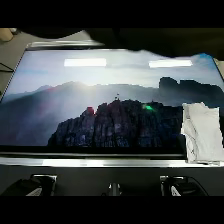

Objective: Fold the shirts.

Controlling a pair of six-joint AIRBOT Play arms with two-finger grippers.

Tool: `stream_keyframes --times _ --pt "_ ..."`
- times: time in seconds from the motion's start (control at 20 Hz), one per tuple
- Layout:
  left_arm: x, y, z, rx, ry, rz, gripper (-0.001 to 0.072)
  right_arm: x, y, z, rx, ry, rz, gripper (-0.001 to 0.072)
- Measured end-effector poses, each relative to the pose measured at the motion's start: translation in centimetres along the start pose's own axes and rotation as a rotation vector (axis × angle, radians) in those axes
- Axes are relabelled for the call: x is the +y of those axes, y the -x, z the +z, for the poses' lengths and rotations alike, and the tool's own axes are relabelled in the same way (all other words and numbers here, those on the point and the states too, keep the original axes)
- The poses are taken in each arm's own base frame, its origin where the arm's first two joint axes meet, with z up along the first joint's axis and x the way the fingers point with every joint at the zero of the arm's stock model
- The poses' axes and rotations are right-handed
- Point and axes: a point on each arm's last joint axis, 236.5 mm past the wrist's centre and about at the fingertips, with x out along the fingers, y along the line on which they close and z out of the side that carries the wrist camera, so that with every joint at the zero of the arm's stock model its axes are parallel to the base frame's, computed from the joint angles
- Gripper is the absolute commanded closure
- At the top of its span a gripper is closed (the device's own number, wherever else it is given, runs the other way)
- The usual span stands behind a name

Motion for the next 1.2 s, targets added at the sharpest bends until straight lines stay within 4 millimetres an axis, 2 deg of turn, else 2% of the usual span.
stream_keyframes --times 0.05,0.15,0.3,0.45,0.55,0.65,0.75,0.85,0.9,1.0,1.05,1.1,1.2 --pt "0.4 0.5 -1.1 0.031 0.000 0.015 0.0686 0.3 0.4 -0.8 0.035 -0.006 0.016 0.0692" --pt "1.5 0.4 -5.0 0.133 -0.004 0.052 0.0686 1.8 0.5 -3.5 0.153 -0.013 0.078 0.0690" --pt "2.4 -1.5 -12.2 0.298 0.001 0.076 0.0686 5.3 -1.5 -8.4 0.377 -0.009 0.218 0.0690" --pt "1.3 -4.0 -19.5 0.416 0.013 0.035 0.0686 10.6 -5.7 -12.1 0.515 -0.012 0.408 0.0691" --pt "-0.3 -5.2 -24.4 0.483 0.013 -0.010 0.0686 15.1 -9.7 -14.3 0.563 -0.038 0.547 0.0691" --pt "-1.1 -5.7 -28.3 0.539 0.009 -0.034 0.0686 19.7 -14.0 -17.2 0.616 -0.090 0.661 0.0692" --pt "-1.1 -5.8 -31.3 0.587 0.000 -0.036 0.0685 23.8 -17.6 -20.4 0.684 -0.163 0.740 0.0691" --pt "-0.8 -5.8 -33.1 0.614 -0.008 -0.030 0.0685 27.6 -20.1 -23.0 0.746 -0.271 0.809 0.0690" --pt "-0.6 -5.8 -33.7 0.624 -0.012 -0.024 0.0685 29.6 -21.0 -24.0 0.773 -0.329 0.845 0.0632" --pt "-0.3 -5.9 -34.4 0.635 -0.014 -0.017 0.0685 32.2 -22.2 -24.9 0.787 -0.419 0.899 0.0088" --pt "-0.2 -5.9 -34.8 0.644 -0.015 -0.015 0.0685 32.8 -22.6 -24.9 0.777 -0.438 0.920 0.0010" --pt "-0.2 -6.0 -35.0 0.647 -0.015 -0.014 0.0685 32.9 -22.9 -24.9 0.764 -0.442 0.937 0.0010" --pt "0.0 -6.1 -35.4 0.655 -0.017 -0.011 0.0685 31.2 -23.3 -24.6 0.741 -0.443 0.943 0.0010"
